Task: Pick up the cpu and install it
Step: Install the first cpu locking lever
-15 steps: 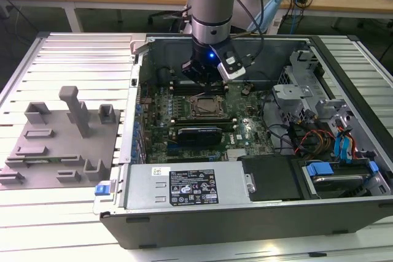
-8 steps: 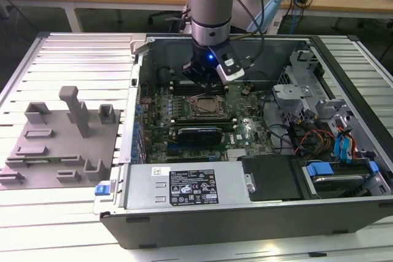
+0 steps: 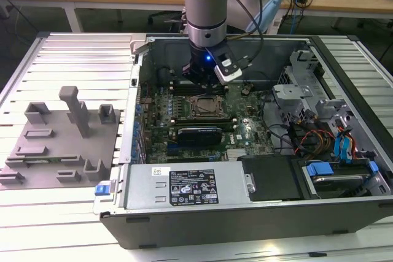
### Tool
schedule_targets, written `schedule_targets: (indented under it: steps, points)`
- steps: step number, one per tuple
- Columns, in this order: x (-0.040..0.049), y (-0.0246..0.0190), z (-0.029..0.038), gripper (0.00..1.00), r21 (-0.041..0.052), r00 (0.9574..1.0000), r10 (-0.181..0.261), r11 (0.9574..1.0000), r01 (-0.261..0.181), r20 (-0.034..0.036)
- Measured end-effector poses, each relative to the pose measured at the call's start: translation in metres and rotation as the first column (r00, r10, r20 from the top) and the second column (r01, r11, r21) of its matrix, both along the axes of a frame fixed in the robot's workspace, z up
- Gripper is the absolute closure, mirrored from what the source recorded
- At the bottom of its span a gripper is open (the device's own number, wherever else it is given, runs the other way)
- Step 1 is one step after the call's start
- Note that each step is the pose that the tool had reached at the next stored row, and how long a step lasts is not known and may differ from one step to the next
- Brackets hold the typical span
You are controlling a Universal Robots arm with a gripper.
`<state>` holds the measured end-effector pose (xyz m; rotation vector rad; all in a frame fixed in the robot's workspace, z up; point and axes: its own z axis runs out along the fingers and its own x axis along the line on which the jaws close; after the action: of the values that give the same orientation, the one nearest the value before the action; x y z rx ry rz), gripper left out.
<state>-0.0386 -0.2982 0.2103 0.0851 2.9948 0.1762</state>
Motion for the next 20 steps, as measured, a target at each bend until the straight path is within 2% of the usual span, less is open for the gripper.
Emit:
schedule_targets:
  steps: [4,11,20]
  points:
    - [-0.0043,0.0007,-0.0009,0.89,0.0001,0.9999,-0.014,0.9999,0.014,0.0013]
    - [-0.0044,0.0014,-0.0022,0.89,0.0001,0.9961,-0.089,0.9961,0.089,0.0013]
    - [-0.0046,0.0071,-0.0028,0.89,0.0000,0.9907,-0.136,0.9907,0.136,0.0013]
